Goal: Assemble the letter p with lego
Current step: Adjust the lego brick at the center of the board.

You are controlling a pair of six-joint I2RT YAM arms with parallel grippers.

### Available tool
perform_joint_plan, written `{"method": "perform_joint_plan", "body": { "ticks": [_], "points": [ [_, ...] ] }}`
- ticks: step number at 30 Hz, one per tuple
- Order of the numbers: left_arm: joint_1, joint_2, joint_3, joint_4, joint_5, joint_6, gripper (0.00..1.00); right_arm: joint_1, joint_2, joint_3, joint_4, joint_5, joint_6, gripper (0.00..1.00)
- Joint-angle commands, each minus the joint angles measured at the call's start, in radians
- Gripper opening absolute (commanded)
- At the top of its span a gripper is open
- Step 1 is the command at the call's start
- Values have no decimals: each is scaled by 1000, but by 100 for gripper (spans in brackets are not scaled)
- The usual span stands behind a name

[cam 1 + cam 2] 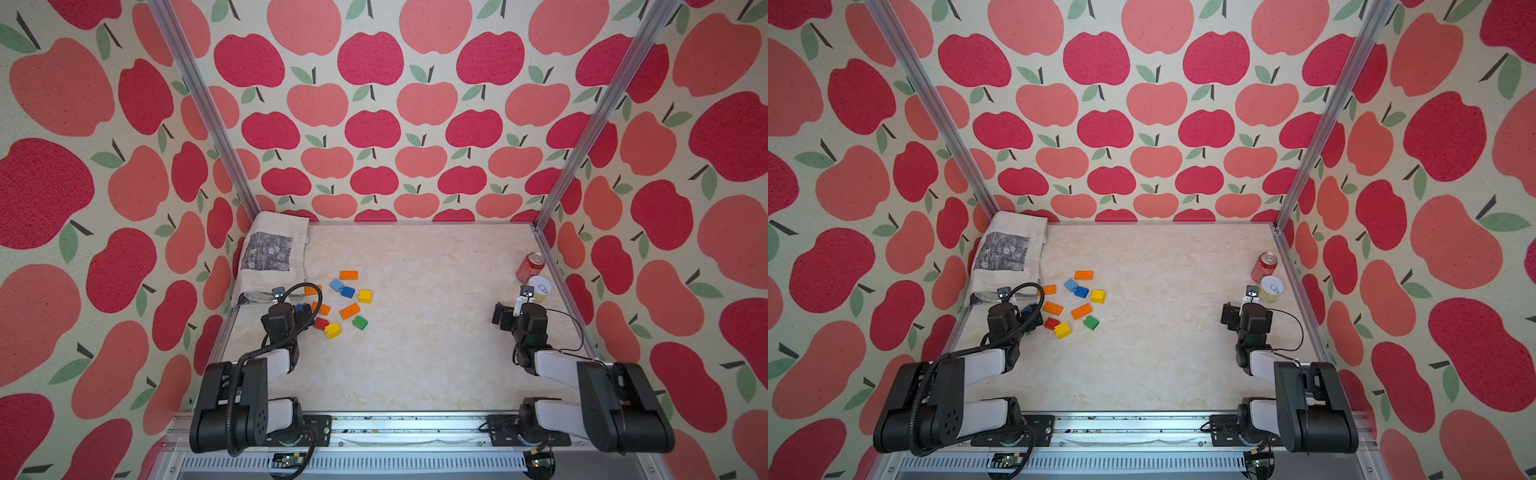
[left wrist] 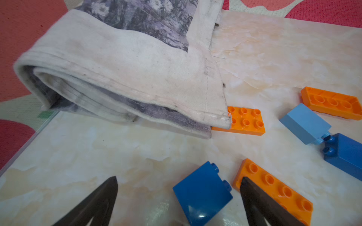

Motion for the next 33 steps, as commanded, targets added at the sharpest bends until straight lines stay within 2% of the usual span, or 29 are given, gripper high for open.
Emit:
{"method": "perform_joint_plan", "body": {
  "ticks": [1, 28, 33],
  "points": [
    [-28, 259, 110, 354, -32, 75, 99, 35, 263, 109, 370, 46, -146, 99],
    [-28, 259, 110, 353, -29, 74, 99, 34, 264, 106, 372, 47, -143, 99],
    [-25, 258, 110, 351, -34, 71, 99, 37, 263, 55, 478, 4, -165, 99]
  ]
}}
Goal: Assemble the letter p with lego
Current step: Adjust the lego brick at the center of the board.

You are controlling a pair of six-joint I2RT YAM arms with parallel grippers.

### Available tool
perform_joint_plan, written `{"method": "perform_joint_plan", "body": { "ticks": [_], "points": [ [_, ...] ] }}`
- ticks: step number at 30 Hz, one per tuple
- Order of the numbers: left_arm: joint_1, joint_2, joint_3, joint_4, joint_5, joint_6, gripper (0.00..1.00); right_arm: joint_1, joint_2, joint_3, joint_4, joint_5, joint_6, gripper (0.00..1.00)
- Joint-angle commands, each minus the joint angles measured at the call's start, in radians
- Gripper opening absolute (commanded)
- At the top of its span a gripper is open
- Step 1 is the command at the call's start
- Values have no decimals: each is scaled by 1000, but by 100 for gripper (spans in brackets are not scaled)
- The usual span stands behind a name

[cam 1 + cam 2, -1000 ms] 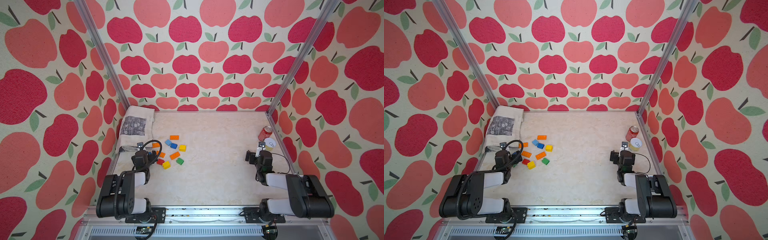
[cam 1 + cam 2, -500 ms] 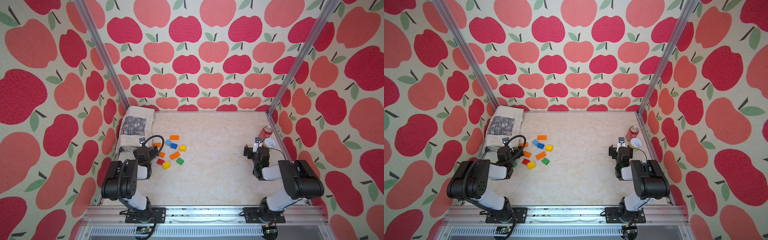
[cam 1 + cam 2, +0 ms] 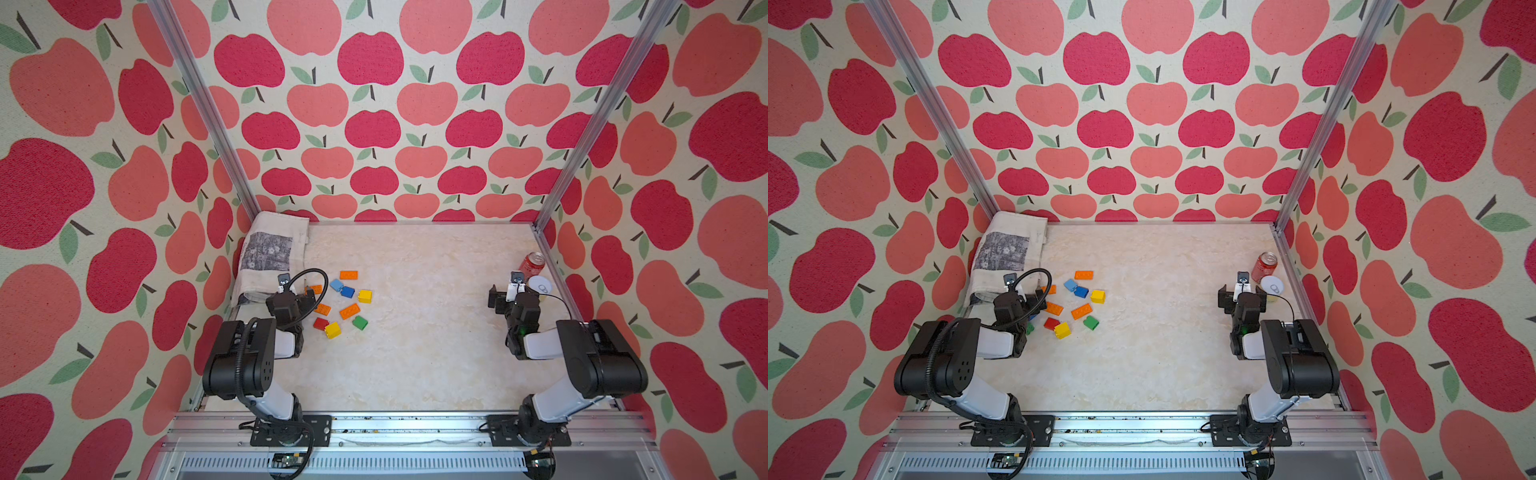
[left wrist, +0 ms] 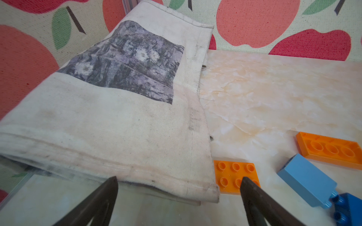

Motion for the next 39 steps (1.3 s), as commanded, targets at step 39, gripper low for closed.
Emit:
{"method": "perform_joint_plan", "body": {
  "ticks": [39],
  "points": [
    [-14, -815, 181, -1188, 354, -598, 99, 88, -847, 249, -1169, -552, 620, 98]
  ]
}}
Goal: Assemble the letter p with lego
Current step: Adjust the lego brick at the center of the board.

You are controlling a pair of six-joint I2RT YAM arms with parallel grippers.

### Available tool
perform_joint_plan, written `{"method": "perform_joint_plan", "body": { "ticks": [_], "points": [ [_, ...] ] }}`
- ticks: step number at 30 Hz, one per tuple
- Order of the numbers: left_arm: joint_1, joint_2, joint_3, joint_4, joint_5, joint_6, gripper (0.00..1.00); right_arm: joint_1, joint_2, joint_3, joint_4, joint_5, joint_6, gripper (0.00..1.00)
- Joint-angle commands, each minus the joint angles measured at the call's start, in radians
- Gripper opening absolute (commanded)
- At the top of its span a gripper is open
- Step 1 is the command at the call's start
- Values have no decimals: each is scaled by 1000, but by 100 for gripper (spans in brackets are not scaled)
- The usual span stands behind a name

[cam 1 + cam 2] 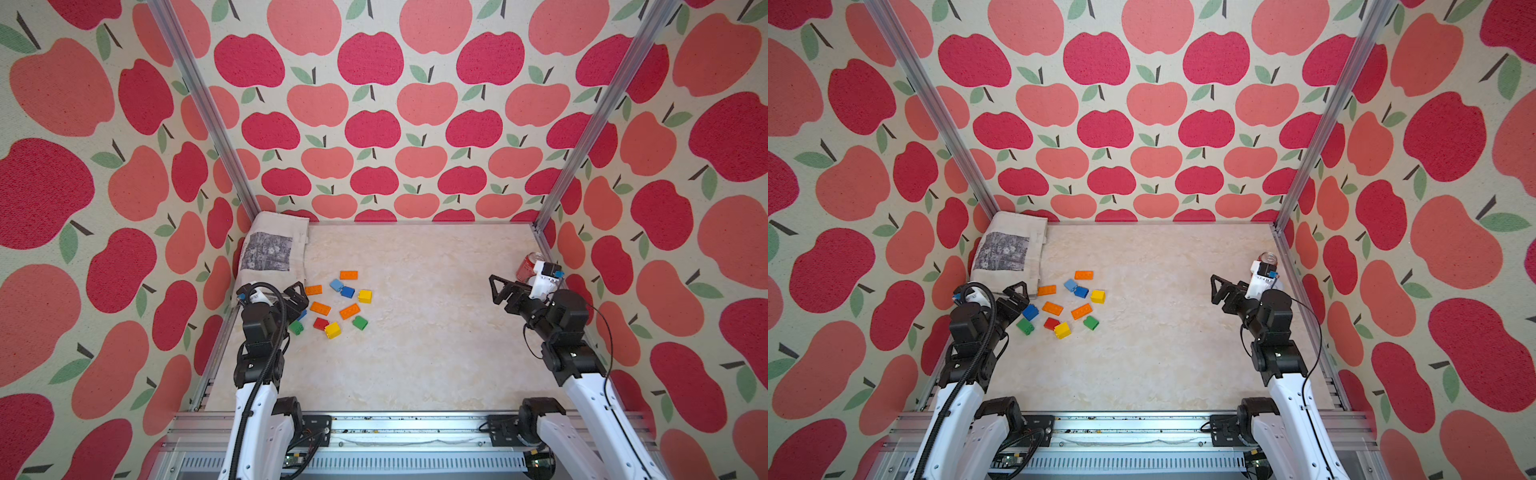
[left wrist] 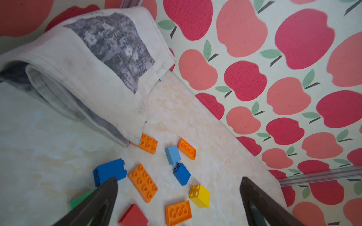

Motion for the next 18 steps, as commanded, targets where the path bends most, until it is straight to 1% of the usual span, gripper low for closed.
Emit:
{"method": "perform_joint_plan", "body": {
  "ticks": [1, 3, 4, 6, 9, 11, 13, 18],
  "points": [
    [-104, 119, 84, -151, -4, 87, 99, 72, 24, 1, -62, -40, 24, 97],
    [-222, 225, 134, -174, -91, 149, 99, 131, 40, -11, -74, -15, 11, 97],
    [-266, 273, 161, -188, -124, 173, 99, 155, 44, -12, -85, 1, 4, 97],
    [-374, 391, 230, -239, -200, 240, 99, 213, 41, -17, -115, 58, -22, 97],
    [-477, 548, 334, -330, -298, 320, 99, 271, 25, -23, -149, 116, -55, 97],
    [-514, 632, 396, -394, -349, 363, 99, 288, 15, -37, -155, 131, -61, 97],
    [-533, 713, 451, -450, -371, 409, 100, 294, 10, -56, -149, 134, -61, 97],
    [-556, 923, 616, -607, -370, 497, 91, 296, 3, -63, -147, 127, -54, 97]
  ]
}}
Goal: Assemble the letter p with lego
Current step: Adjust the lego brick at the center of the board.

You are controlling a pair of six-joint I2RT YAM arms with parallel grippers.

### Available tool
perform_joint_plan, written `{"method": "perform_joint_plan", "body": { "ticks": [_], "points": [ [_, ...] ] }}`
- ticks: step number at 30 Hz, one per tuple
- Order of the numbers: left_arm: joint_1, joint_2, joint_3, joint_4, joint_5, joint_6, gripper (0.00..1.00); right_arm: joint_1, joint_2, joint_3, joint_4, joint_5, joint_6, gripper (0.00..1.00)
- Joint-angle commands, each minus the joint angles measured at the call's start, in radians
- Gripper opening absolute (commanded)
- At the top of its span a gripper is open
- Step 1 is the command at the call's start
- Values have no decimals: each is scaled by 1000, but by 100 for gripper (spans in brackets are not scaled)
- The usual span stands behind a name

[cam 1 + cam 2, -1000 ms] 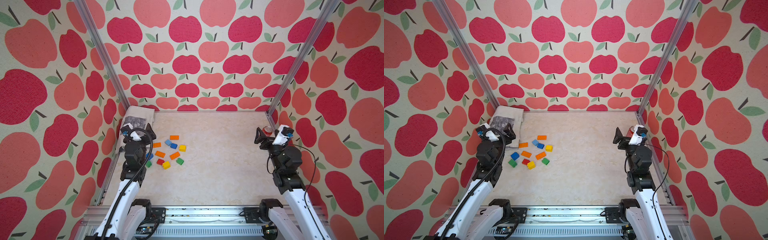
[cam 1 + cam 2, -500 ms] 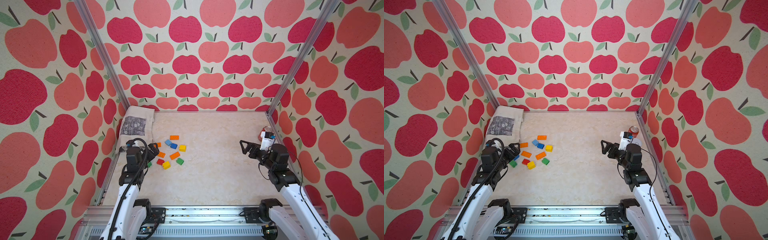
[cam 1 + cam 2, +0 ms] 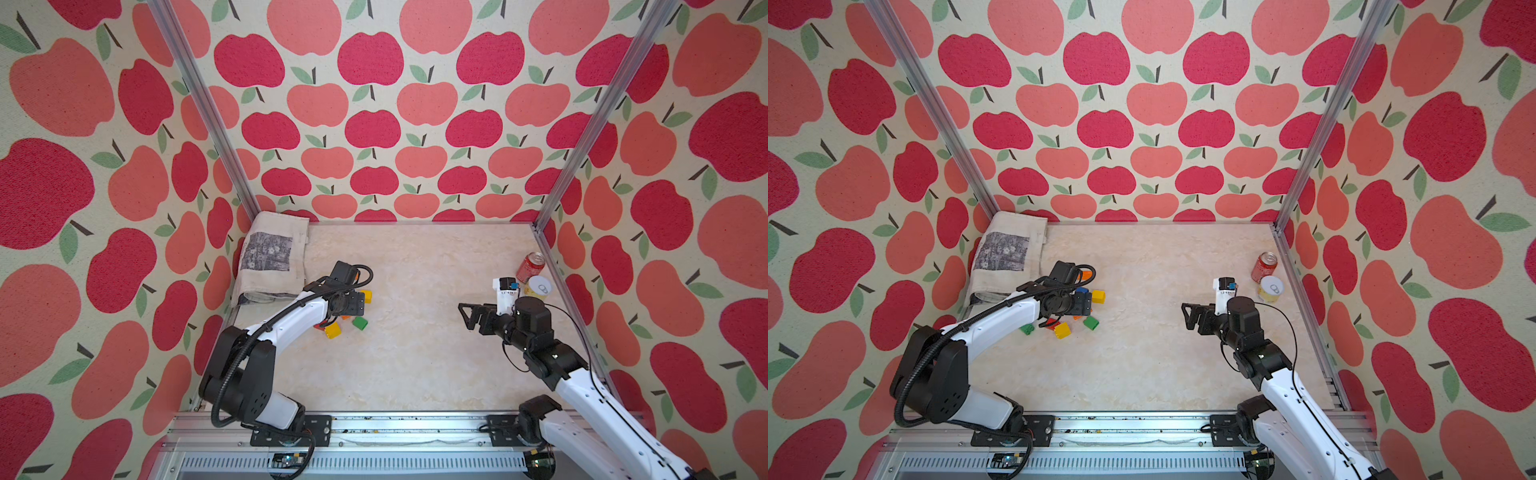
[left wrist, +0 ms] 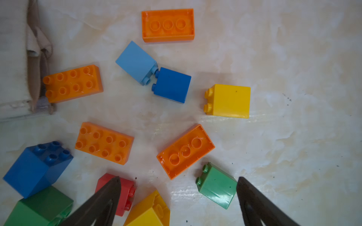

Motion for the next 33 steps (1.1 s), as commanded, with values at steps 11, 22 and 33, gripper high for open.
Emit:
{"method": "perform_joint_plan", "body": {
  "ticks": [11, 22, 33],
  "points": [
    [11, 234, 188, -227, 8, 149, 70, 8, -54, 1, -39, 0, -19, 97],
    [49, 302, 218, -190, 84, 168, 65, 8, -52, 4, -41, -11, -16, 98],
    [73, 298, 174, -93, 157, 158, 46, 13, 0, 17, -26, -34, -2, 98]
  ]
}}
